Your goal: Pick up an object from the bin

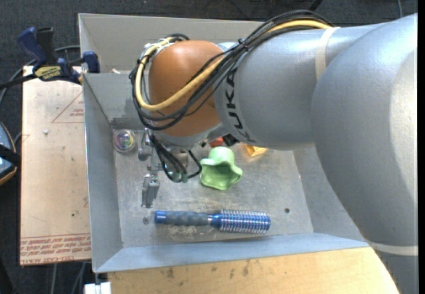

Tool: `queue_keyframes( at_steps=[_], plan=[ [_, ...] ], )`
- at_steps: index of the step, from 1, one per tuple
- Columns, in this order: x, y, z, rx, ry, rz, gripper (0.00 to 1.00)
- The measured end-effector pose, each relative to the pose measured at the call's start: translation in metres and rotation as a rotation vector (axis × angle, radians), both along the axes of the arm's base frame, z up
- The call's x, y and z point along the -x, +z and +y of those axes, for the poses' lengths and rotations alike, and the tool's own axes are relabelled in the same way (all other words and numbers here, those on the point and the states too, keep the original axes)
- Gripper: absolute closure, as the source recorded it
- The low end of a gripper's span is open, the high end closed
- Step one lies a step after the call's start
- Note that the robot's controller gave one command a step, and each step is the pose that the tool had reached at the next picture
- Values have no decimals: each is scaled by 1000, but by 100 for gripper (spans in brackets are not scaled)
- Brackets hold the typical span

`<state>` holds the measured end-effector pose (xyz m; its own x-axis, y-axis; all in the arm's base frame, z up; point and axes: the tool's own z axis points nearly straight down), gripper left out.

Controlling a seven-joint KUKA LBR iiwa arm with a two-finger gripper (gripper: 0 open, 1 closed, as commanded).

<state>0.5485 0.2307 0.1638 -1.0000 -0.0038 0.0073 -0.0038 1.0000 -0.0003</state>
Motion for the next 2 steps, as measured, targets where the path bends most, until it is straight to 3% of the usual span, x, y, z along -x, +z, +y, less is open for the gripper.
queue_keyframes(
  at_steps=[1, 2],
  plan=[
    [56, -88, -86, -8, 300, -28, 0],
    [60, -63, -161, 1, 332, -11, 0]
  ],
)
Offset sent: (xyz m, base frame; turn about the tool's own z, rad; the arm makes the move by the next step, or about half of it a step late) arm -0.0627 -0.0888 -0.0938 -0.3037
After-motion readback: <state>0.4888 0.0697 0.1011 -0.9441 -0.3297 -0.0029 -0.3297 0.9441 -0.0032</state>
